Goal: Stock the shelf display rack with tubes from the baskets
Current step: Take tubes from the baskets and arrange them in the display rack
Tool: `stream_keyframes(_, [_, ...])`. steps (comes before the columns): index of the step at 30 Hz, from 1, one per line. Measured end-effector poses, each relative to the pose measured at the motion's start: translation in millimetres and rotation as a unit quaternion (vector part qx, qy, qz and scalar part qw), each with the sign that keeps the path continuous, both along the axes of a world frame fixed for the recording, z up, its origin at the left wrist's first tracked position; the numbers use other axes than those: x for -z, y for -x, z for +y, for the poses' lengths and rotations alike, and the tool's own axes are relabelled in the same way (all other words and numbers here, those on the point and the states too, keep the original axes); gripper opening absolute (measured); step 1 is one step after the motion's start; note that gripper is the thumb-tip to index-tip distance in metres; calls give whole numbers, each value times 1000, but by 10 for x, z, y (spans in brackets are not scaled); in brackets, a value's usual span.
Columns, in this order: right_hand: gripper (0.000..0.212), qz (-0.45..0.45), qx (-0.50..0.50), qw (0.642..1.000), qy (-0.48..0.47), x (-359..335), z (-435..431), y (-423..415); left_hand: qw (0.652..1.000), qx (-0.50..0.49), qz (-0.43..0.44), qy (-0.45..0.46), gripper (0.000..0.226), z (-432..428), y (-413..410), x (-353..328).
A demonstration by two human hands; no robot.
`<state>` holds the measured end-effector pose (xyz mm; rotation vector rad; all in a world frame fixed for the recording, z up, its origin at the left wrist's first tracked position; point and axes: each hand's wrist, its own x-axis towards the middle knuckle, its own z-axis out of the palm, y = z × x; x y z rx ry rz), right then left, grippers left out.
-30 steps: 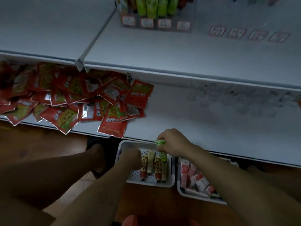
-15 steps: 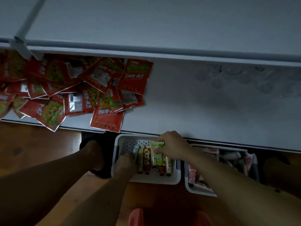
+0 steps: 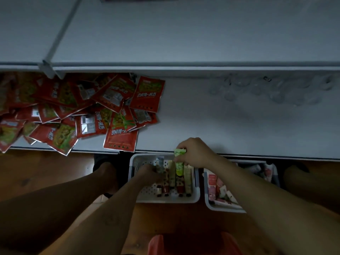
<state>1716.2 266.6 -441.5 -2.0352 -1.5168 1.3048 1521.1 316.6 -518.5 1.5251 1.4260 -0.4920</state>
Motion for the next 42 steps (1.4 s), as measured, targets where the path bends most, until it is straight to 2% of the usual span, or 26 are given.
stream_keyframes(3, [24,-23,17,999,-34,-231,-3,-62,997,67,-28,-9,24,83,-73,-464])
stream_keyframes(6, [27,-53,18,996,-73,-555,9,-101,981,185,-54,-7,25,201,-142,-1061])
stream_keyframes(8, [25,-48,15,996,-77,-832,-16,-124,972,221,-77,-22,26,269,-179,-1485])
stream_keyframes(11, [27,-32,26,994,-96,-1319,-47,-166,959,215,-145,-111,24,402,-158,-2140])
stream_keyframes(15, [23,-20,67,972,-223,-2086,-37,-85,916,187,-260,-240,27,475,-165,-2981])
stream_keyframes(17, [25,-27,99,953,-286,-2454,-30,-21,890,177,-290,-305,24,483,-224,-3319])
stream_keyframes(20, [24,-44,120,929,-348,-2880,78,-39,852,157,-314,-389,27,549,-329,-3682])
stream_keyframes(23, [21,-75,132,916,-371,-3210,320,-177,829,137,-337,-426,14,734,-423,-3937])
stream_keyframes(28, [47,-137,154,881,-425,-3701,788,-405,771,46,-364,-521,25,1113,-557,-4231])
stream_keyframes(32, [30,-223,146,872,-411,-3792,1119,-622,732,89,-324,-593,33,1384,-705,-4303])
stream_keyframes(34, [36,-233,141,876,-397,-3724,1259,-654,728,107,-318,-598,42,1572,-797,-4262])
stream_keyframes(36, [42,-235,142,877,-393,-3619,1382,-665,742,117,-312,-582,44,1728,-869,-4216])
stream_keyframes(40, [32,-207,143,883,-395,-3379,1541,-685,780,116,-283,-546,37,1941,-910,-4127])
stream_keyframes(42, [24,-211,127,889,-385,-3289,1586,-680,788,78,-332,-513,33,2021,-850,-4101])
